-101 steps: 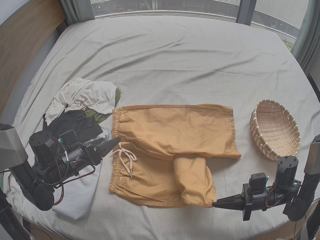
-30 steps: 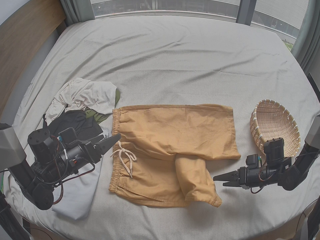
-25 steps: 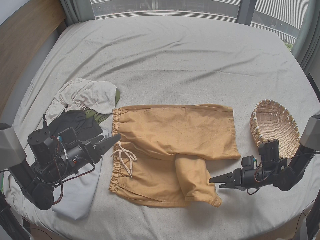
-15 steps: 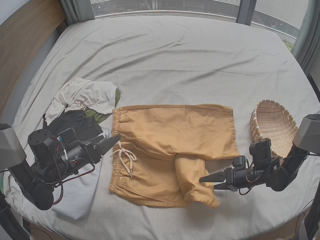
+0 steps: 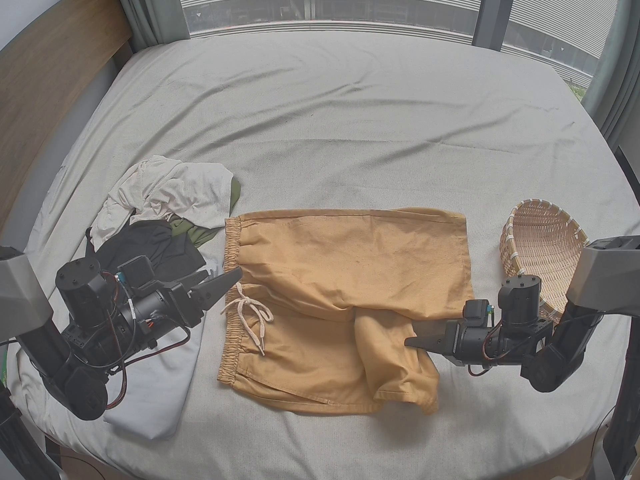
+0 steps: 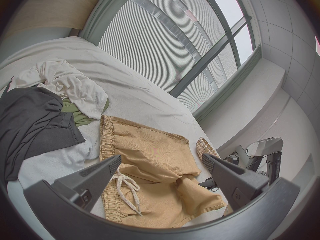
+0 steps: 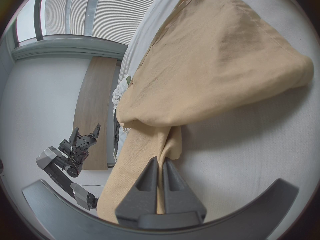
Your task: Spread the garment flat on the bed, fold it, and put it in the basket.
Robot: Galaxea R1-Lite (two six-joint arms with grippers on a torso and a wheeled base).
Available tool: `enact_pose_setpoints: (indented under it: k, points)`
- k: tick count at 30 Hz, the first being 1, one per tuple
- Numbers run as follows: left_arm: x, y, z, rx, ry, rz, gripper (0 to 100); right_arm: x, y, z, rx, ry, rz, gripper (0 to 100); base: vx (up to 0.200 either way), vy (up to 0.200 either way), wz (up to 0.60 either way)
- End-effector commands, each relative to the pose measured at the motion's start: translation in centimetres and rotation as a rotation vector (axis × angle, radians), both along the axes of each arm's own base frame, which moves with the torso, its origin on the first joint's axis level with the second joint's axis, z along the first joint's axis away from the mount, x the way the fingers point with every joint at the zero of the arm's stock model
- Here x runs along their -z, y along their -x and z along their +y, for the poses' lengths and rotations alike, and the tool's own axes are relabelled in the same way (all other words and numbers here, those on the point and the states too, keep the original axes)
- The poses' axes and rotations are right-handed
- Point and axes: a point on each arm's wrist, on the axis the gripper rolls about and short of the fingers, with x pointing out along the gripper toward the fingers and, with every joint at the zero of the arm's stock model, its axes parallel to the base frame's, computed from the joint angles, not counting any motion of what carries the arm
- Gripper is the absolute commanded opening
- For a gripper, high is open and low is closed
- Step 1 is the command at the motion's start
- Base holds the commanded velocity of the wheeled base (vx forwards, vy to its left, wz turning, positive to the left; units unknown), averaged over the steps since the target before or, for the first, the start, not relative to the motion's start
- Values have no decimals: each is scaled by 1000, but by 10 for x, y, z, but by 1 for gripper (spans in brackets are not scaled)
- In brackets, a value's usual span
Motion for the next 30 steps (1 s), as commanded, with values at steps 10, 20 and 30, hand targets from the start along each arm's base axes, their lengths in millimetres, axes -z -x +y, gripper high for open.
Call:
enact_pose_setpoints:
  k: [10, 20, 30]
  points:
    - [0, 0, -2, 6, 1, 0, 100, -43, 40, -14, 10, -31, -94, 0, 0, 0, 0]
    - [0, 0, -2, 6, 1, 0, 100, -50, 47, -25, 49, -12, -122, 0, 0, 0, 0]
    - [0, 0, -2, 8, 0, -1, 100, -30, 42, -31, 69, 103, -148, 0, 0, 0, 0]
